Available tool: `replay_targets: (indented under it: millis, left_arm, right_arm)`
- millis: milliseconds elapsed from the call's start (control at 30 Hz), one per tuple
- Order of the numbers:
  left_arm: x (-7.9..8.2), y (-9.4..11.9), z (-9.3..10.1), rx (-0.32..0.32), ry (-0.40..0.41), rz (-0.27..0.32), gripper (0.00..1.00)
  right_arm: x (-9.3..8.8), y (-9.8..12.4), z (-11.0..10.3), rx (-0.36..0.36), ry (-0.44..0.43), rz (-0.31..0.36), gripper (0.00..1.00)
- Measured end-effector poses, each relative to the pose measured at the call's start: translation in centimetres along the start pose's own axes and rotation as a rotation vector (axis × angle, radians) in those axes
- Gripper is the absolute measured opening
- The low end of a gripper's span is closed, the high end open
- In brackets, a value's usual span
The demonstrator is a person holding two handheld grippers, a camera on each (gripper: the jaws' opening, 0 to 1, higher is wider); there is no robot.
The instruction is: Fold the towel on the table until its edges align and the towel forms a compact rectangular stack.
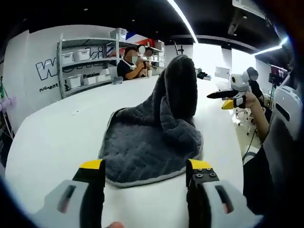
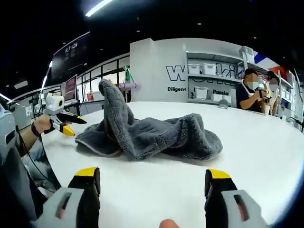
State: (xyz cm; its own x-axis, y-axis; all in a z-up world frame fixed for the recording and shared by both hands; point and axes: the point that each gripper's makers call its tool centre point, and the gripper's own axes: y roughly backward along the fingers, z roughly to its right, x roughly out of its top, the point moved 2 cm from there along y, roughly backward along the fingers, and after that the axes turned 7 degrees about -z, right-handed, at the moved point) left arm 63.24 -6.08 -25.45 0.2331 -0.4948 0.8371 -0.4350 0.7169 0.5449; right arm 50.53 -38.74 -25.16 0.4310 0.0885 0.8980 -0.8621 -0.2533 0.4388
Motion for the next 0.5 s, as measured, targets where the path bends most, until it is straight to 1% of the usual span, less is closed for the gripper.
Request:
replay_targets:
  millis: [167,300,500]
  left_arm:
    - [-0.8,-0.7,-0.4,-0.007,0.012,-0.034,0.68]
    - [-0.9,-1.1,-0.3,-0.025,0.022,-0.039,0.65]
    - [-1.0,-1.8,-0.4,-0.042,0.038,-0.048,0.58]
  right_arm:
    - [-0.1,0.2,0.2,-0.005,-0.006,0.003,0.95]
    - [-0.3,0.3,0.4,-0.011,-0.01,-0.001,0.95]
    - [-0.5,0.3,0.6,-0.015,-0.014,-0.003,0.94]
